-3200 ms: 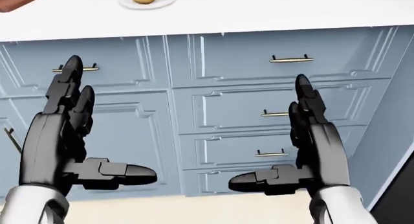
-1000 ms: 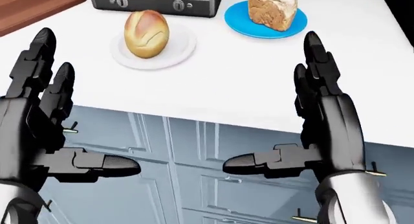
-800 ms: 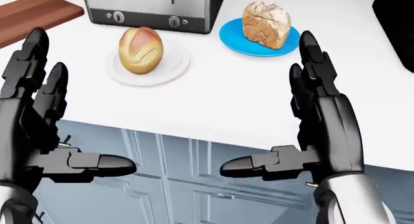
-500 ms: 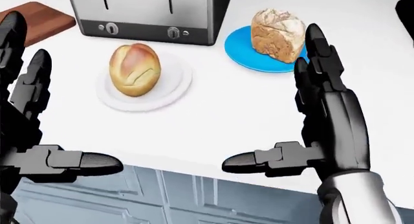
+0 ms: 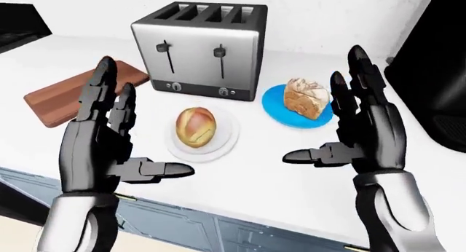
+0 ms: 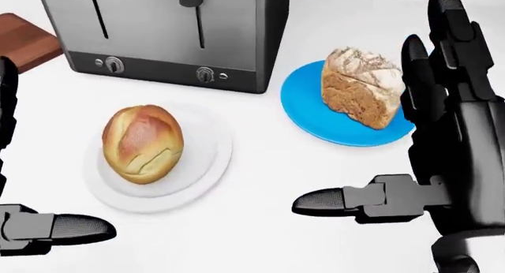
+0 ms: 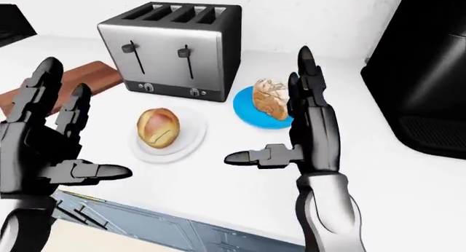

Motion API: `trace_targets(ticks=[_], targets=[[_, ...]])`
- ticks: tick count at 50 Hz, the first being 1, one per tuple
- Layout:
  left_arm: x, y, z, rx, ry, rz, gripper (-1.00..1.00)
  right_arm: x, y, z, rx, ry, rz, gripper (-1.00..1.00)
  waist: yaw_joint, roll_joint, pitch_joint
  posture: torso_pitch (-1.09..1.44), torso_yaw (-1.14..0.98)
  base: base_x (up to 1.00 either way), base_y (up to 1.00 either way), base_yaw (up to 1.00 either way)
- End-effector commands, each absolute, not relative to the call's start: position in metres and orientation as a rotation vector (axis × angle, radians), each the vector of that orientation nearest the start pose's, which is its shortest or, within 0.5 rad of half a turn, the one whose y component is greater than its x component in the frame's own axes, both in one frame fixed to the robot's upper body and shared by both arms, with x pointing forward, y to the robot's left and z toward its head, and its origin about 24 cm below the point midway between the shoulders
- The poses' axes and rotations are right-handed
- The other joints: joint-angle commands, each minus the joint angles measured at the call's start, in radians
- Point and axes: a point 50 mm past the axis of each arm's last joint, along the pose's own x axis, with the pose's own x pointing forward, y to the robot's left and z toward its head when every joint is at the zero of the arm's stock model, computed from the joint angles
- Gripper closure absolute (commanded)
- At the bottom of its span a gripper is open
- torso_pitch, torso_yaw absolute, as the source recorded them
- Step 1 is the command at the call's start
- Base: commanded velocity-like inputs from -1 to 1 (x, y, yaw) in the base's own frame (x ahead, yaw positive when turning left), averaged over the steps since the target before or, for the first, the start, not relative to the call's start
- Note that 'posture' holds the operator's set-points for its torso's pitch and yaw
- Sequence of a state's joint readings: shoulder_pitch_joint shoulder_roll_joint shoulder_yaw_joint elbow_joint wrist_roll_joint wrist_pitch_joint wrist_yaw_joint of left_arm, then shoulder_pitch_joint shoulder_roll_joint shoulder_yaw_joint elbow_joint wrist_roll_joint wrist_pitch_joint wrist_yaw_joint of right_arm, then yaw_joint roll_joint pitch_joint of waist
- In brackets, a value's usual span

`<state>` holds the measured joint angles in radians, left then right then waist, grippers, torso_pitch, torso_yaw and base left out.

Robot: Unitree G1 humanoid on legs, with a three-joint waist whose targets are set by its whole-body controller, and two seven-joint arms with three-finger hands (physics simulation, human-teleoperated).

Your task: Place all breads on the cutting board.

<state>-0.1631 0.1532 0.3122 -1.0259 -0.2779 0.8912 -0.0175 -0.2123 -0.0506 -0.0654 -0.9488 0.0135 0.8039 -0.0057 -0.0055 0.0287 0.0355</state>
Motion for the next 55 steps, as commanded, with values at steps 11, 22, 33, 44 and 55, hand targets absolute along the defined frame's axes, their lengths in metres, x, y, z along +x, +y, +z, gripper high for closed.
trace_targets(ticks=[11, 22, 33, 44, 55], targets=[[0.194, 0.181, 0.221, 0.012, -0.357, -0.017, -1.0, 0.215, -0.161, 0.233, -0.075, -0.369, -0.047, -1.0, 0.014, -0.031, -0.028, 0.0, 0.0, 0.0, 0.0, 0.0], [0.191, 0.181, 0.224, 0.006, -0.369, -0.024, -1.0, 0.248, -0.17, 0.239, -0.116, -0.301, -0.112, -1.0, 0.003, -0.017, -0.012, 0.0, 0.0, 0.0, 0.0, 0.0], [0.192, 0.179, 0.222, 0.006, -0.367, -0.029, -1.0, 0.278, -0.177, 0.25, -0.126, -0.257, -0.138, -1.0, 0.009, -0.021, -0.005, 0.0, 0.0, 0.0, 0.0, 0.0], [0.193, 0.177, 0.222, 0.003, -0.364, -0.038, -1.0, 0.318, -0.179, 0.255, -0.134, -0.206, -0.144, -1.0, 0.008, -0.014, -0.008, 0.0, 0.0, 0.0, 0.0, 0.0], [0.194, 0.177, 0.224, 0.005, -0.364, -0.046, -1.0, 0.338, -0.171, 0.256, -0.217, -0.189, -0.145, -1.0, 0.012, -0.006, -0.007, 0.0, 0.0, 0.0, 0.0, 0.0]])
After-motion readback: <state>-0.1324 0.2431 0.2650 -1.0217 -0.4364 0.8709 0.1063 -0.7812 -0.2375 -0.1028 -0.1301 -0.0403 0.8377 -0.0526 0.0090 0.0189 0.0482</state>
